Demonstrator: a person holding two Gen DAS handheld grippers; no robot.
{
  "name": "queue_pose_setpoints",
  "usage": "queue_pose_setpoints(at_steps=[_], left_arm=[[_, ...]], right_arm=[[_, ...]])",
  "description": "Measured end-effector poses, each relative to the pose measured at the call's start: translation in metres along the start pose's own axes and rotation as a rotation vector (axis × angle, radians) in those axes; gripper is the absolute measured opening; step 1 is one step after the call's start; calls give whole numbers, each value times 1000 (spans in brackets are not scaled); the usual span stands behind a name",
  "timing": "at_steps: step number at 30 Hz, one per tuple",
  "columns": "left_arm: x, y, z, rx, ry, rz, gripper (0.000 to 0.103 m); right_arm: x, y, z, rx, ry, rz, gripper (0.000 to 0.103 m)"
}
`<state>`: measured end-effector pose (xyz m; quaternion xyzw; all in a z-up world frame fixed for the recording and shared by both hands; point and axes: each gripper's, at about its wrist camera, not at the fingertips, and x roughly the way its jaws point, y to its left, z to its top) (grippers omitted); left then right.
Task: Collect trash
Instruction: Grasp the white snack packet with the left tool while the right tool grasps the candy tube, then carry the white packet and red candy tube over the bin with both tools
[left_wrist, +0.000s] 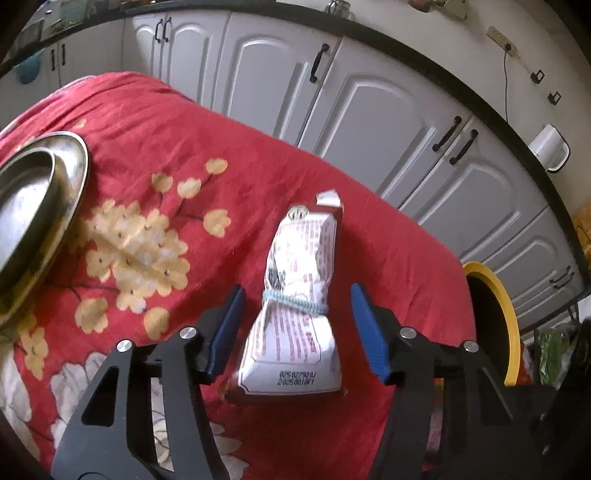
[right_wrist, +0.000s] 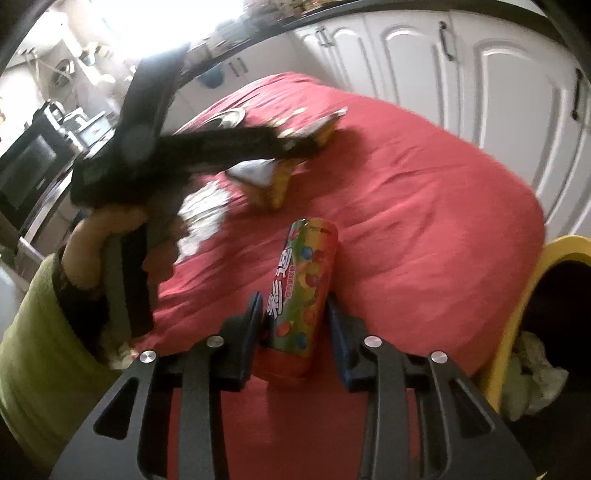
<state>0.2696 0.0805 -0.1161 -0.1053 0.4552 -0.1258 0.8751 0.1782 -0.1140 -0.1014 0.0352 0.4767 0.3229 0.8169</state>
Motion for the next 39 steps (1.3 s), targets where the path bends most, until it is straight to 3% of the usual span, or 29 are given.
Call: queue_pose_setpoints(at_steps=[4, 8, 15, 28, 39], left_arm=[[-2, 1, -7, 2, -12, 12, 47], [-7, 1, -15, 8, -20, 37, 36], [-21, -4, -34, 1, -49, 64, 36], [-53, -20, -53, -31, -125, 60, 35], [-83, -50, -63, 4, -191, 39, 36]], right_arm=[[-10, -15, 3, 31, -26, -21, 31], [-12, -23, 7, 47, -51, -38, 30], [-6, -28, 11, 53, -63, -41, 30], [-41, -16, 19, 2, -152, -11, 29], [-78, -22, 17, -13, -228, -44, 29]])
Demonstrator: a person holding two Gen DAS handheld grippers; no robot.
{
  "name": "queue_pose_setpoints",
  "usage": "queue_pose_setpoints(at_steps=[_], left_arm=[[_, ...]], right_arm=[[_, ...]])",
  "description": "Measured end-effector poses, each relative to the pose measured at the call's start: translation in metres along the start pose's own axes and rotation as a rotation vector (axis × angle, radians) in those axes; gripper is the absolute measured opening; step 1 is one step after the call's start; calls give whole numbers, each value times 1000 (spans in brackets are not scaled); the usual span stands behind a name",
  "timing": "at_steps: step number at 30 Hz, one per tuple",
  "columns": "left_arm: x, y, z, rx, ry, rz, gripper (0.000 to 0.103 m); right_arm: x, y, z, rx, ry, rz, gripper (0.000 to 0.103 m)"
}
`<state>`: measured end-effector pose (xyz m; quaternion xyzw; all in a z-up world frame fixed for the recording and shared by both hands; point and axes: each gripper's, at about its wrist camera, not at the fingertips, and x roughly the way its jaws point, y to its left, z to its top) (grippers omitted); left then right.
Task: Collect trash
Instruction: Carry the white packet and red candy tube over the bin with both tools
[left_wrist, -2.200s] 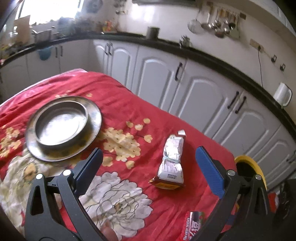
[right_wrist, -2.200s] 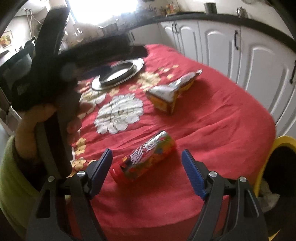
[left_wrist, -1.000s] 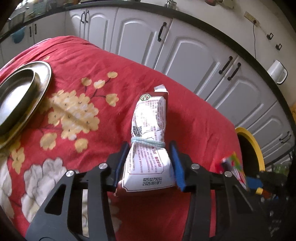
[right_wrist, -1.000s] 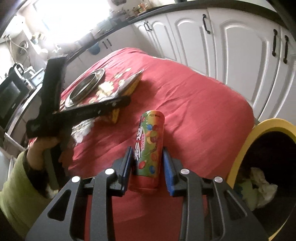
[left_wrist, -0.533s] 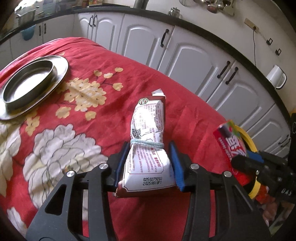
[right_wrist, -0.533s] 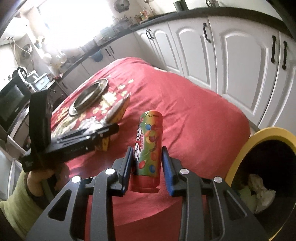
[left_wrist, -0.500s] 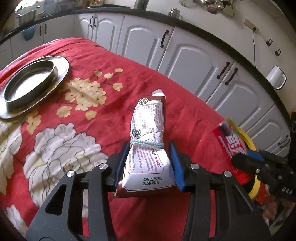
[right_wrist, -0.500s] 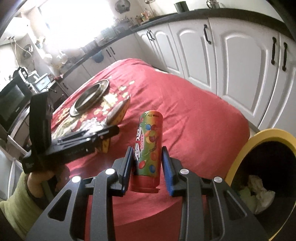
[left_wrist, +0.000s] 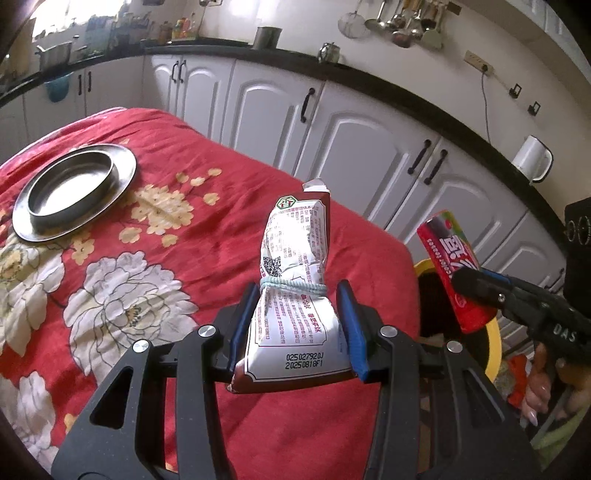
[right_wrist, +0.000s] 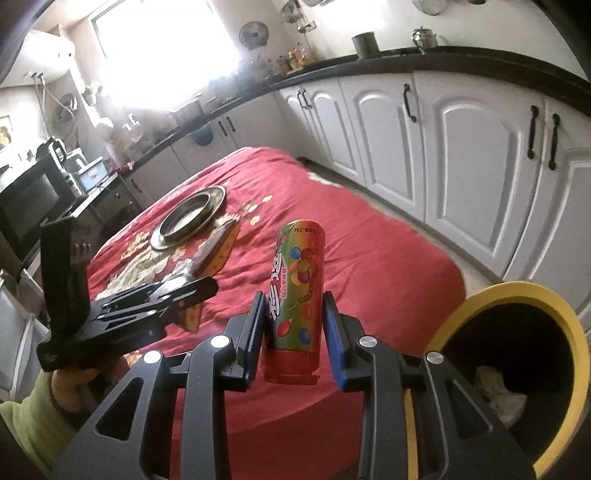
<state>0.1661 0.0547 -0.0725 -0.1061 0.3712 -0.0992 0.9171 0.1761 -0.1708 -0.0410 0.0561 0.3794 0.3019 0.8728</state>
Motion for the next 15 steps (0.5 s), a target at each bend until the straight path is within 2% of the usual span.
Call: queue_pose_setpoints(at_steps=[15], left_arm=[[-26, -48, -1, 42, -85, -59, 36]], right_arm=[[-52, -32, -10, 23, -105, -94, 29]])
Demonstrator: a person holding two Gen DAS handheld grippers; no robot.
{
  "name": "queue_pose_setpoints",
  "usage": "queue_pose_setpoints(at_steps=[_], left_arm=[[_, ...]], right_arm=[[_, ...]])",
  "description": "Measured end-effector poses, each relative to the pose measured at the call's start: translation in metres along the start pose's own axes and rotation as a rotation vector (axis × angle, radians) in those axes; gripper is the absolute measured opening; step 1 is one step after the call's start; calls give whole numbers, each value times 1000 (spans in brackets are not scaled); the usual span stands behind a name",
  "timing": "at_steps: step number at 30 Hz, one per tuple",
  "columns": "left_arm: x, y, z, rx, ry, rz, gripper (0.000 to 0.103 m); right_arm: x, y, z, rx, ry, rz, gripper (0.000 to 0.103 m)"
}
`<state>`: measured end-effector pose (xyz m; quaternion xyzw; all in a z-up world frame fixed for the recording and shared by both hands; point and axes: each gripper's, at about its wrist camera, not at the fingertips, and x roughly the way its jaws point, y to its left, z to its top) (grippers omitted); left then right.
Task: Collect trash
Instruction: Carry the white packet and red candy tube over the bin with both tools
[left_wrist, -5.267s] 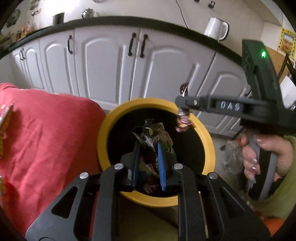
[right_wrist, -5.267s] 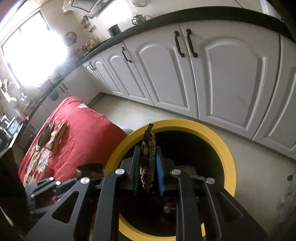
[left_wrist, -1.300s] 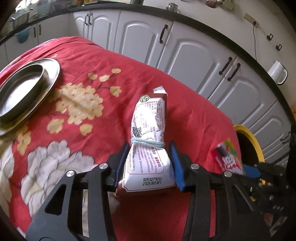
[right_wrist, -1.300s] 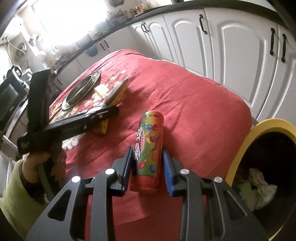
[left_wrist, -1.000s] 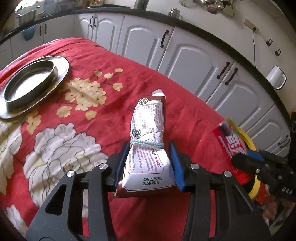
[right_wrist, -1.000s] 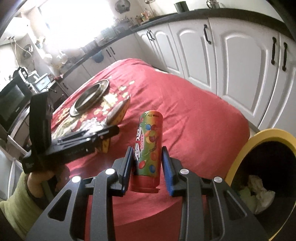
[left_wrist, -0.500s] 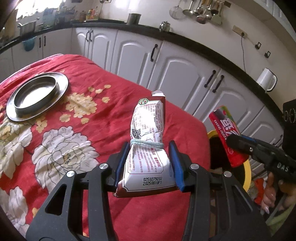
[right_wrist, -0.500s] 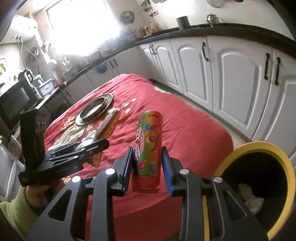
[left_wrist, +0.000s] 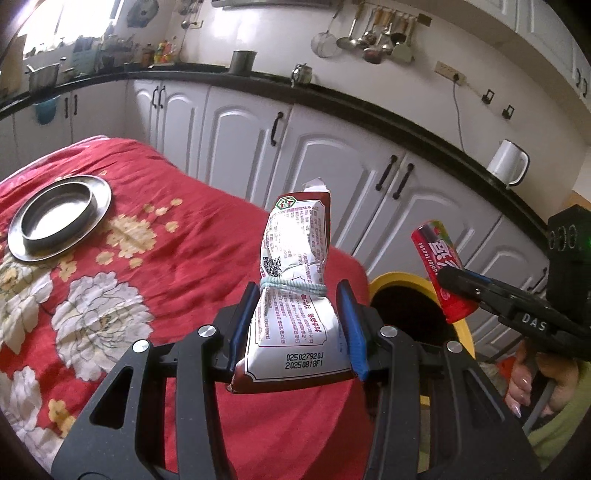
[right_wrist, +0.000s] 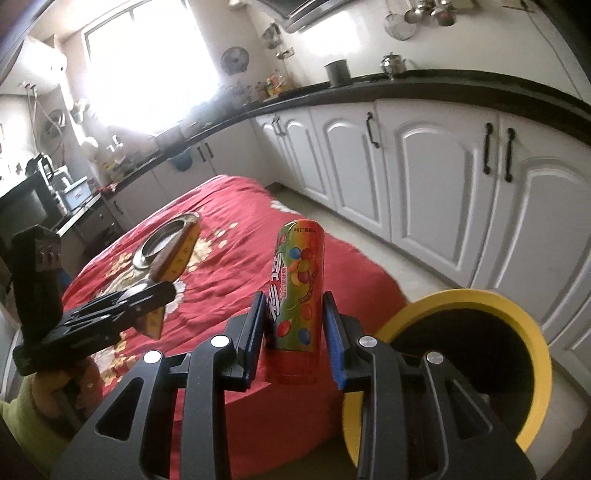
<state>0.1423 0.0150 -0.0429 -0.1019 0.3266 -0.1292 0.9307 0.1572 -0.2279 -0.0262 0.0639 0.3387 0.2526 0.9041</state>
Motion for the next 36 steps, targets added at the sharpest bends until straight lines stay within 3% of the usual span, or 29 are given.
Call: queue_pose_setpoints(at_steps=[24, 36], left_arm=[[23, -91, -5, 125, -1, -122, 36], [49, -138, -24, 220, 57, -177, 36]], right_arm=[[-59, -70, -17, 119, -130, -156, 29], [-71, -107, -28, 202, -149, -215, 29]])
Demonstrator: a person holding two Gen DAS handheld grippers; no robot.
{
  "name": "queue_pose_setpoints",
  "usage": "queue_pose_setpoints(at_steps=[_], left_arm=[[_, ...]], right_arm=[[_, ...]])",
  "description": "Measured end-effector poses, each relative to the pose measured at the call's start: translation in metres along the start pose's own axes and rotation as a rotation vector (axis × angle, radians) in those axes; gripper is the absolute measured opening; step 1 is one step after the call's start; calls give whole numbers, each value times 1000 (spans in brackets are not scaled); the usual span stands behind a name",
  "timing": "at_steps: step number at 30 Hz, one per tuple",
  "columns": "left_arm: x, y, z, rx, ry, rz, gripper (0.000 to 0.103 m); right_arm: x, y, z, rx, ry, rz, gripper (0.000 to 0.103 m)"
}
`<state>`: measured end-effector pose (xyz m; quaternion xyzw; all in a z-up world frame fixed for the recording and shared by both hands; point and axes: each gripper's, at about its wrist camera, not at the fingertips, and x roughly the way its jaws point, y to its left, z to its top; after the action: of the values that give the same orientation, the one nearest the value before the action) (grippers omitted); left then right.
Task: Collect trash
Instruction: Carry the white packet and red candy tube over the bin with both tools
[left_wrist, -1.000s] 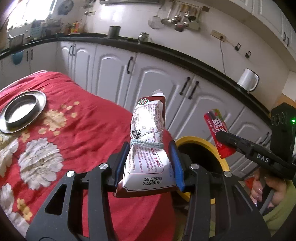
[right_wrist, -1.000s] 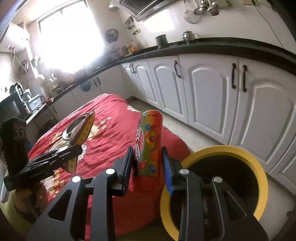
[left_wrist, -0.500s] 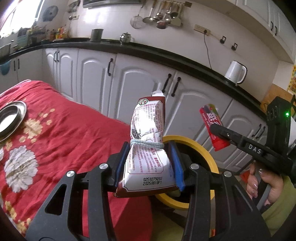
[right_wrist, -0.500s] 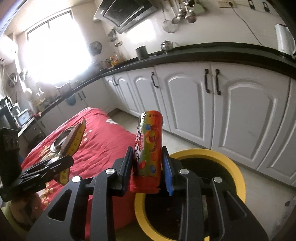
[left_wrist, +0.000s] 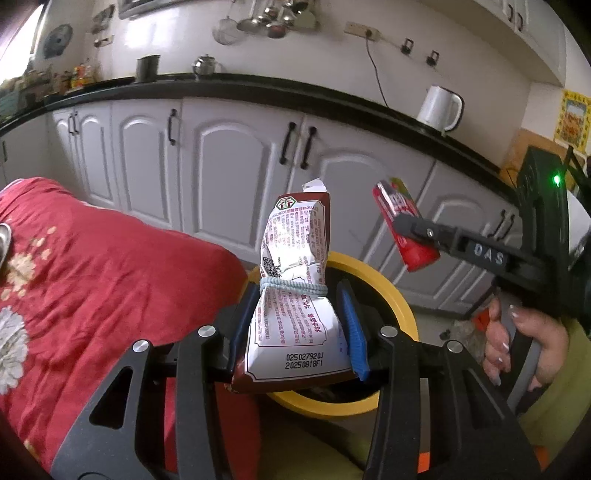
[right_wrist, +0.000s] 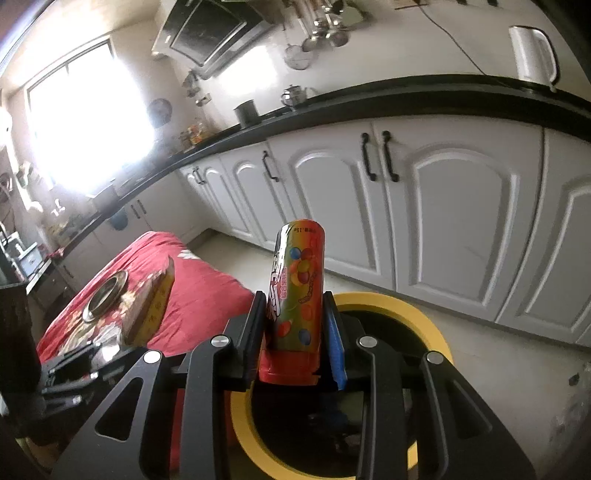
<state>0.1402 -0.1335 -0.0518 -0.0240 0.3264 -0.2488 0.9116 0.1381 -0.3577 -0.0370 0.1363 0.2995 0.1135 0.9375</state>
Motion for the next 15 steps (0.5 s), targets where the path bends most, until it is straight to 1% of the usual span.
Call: queue_pose_setpoints(at_steps=[8, 15], left_arm=[[23, -18, -10, 43, 47, -25, 36], [44, -25, -20, 63, 96, -39, 36]], right_arm=[[3, -20, -3, 33, 4, -29, 29], [13, -32, -9, 53, 41, -37, 29]])
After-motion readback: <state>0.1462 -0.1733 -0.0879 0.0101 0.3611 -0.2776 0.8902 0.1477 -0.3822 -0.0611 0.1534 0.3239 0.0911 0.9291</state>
